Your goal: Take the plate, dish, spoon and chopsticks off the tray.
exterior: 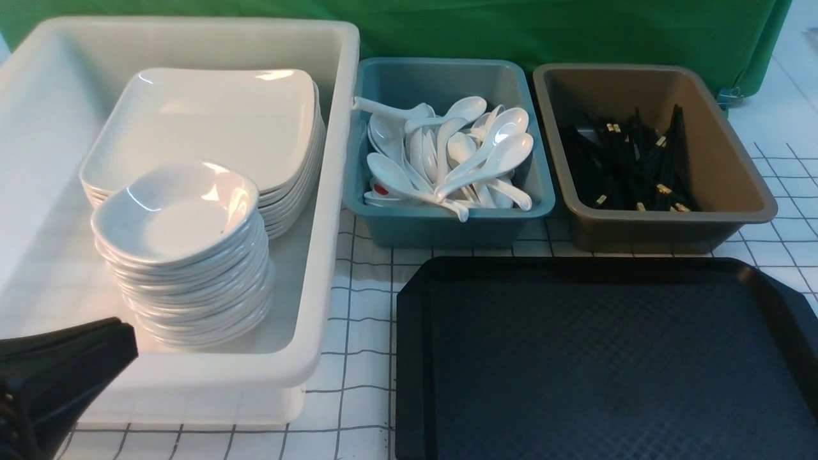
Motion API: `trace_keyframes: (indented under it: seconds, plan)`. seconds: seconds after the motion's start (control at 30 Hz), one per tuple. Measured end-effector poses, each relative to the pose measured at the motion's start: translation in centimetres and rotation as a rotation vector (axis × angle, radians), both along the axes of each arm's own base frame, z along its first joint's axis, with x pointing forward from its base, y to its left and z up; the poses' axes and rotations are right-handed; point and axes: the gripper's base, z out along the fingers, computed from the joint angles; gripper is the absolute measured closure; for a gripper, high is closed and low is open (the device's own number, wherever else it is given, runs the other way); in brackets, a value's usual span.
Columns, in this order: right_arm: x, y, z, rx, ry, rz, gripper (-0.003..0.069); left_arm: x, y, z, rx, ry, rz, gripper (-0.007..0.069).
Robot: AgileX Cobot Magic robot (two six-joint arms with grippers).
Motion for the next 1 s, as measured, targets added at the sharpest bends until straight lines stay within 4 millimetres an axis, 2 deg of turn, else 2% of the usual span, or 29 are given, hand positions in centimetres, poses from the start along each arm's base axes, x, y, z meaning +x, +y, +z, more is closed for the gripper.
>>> trace_keyframes:
  seconds: [1.0]
  plan:
    - [0.00,0.02,0.00,0.019,0.010,0.011,0.0542,0.27,0.25,0.42,0.013,-0.071,0.029,0.0627]
